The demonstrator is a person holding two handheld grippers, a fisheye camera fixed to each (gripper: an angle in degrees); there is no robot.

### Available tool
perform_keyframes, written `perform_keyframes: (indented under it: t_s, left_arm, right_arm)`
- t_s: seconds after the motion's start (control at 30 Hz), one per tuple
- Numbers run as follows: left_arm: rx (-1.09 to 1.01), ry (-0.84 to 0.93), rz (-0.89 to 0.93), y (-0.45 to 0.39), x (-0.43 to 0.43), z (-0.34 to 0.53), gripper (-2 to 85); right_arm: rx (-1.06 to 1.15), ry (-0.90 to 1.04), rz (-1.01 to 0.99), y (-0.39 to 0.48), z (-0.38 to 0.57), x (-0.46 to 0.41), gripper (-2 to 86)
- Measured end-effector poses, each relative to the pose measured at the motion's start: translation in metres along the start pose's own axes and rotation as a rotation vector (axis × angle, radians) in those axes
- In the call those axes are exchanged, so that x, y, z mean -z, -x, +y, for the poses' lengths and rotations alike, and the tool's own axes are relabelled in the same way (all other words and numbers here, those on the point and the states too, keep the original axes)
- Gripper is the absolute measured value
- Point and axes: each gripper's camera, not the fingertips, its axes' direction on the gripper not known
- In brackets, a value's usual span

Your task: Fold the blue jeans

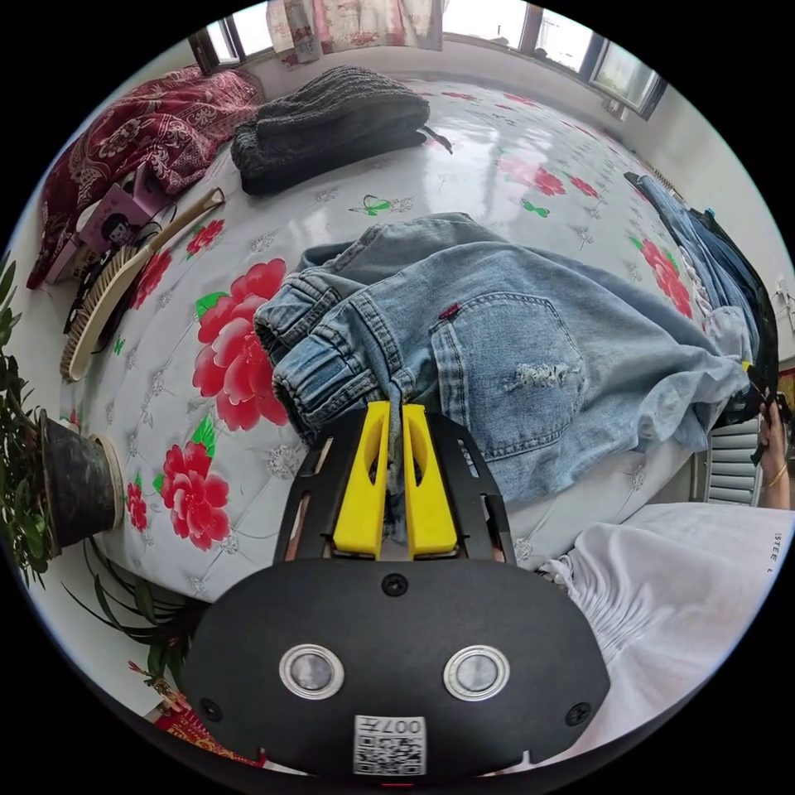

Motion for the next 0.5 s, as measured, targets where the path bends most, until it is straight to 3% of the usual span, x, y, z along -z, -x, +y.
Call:
perform_keyframes:
  t_s: [0.07, 0.17, 0.3, 0.47, 0.5]
  left_arm:
    - [-0.004, 0.006, -0.004, -0.001, -0.002, -0.003, 0.1]
    - [-0.014, 0.012, -0.011, -0.002, -0.001, -0.006, 0.2]
    - [-0.020, 0.020, -0.016, -0.002, -0.001, -0.010, 0.2]
    - [-0.020, 0.019, -0.023, -0.002, -0.001, -0.011, 0.3]
    - [-0.019, 0.018, -0.023, -0.002, -0.001, -0.011, 0.3]
  right_arm:
    - [-0.077, 0.055, 0.039, -0.017, 0.018, -0.009, 2.7]
    - [-0.101, -0.035, 0.081, -0.016, 0.038, 0.003, 4.9]
    - [0.044, -0.110, 0.033, 0.020, 0.021, 0.007, 6.9]
    - [0.129, 0.125, -0.111, 0.060, -0.016, -0.067, 6.4]
    - [0.123, 0.177, -0.031, 0.070, -0.016, -0.086, 5.3]
